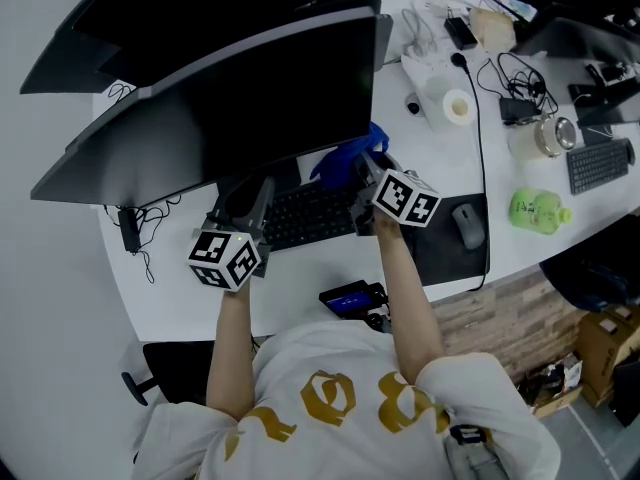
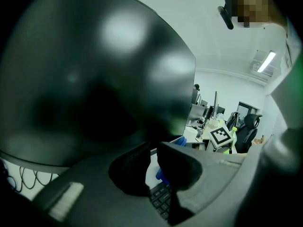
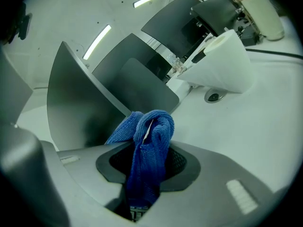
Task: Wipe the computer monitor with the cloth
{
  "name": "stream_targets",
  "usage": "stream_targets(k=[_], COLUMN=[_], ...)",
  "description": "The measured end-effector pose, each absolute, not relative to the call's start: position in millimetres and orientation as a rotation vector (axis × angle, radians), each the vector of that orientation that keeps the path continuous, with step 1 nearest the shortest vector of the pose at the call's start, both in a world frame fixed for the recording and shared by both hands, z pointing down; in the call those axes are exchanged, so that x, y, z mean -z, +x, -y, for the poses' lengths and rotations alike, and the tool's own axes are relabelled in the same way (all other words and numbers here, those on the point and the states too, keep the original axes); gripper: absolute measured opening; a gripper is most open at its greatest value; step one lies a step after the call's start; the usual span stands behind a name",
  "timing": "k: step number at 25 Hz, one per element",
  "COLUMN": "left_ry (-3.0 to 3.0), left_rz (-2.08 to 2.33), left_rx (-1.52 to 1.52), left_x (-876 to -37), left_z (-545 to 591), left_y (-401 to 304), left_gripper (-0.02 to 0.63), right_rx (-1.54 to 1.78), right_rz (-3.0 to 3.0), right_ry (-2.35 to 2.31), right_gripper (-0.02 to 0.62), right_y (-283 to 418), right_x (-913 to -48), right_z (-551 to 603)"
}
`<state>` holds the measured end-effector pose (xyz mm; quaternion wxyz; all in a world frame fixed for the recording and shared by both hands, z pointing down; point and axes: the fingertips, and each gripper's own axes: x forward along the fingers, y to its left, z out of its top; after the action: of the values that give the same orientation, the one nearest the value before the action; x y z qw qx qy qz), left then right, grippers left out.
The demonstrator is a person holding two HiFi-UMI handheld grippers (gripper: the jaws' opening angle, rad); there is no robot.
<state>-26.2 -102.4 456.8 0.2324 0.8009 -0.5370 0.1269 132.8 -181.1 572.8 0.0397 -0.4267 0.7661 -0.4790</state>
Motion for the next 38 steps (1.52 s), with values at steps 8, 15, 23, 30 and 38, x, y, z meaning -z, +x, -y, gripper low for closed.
stream_targets(k=[8, 15, 23, 30, 38], left_ry=[2.186, 2.162, 2.110, 2.085, 2.067], left_rz=[1.495, 1.517, 1.587, 1.597, 1.592], left_rx=[-0.368, -0.305, -0.270, -0.267, -0.268], left_x=[-459, -458, -455, -460, -468], left_z=[95, 88, 79, 65, 52], left_y=[-31, -46, -89, -110, -132], left_gripper=[0.046, 0.046, 0.046, 0.046, 0.046], right_rx=[1.475, 1.468, 1.475, 1.472, 1.466], right_rz=[-2.357, -2.470, -2.481, -2.506, -2.528], right_ry=[-1.263, -1.186, -1.169, -1.158, -1.167], right_gripper=[0.156, 0.156, 0.156, 0.156, 0.156], right_y=[124, 89, 66, 44, 24], right_x=[-573, -568, -566, -566, -566], right_z=[180, 165, 158, 150, 144])
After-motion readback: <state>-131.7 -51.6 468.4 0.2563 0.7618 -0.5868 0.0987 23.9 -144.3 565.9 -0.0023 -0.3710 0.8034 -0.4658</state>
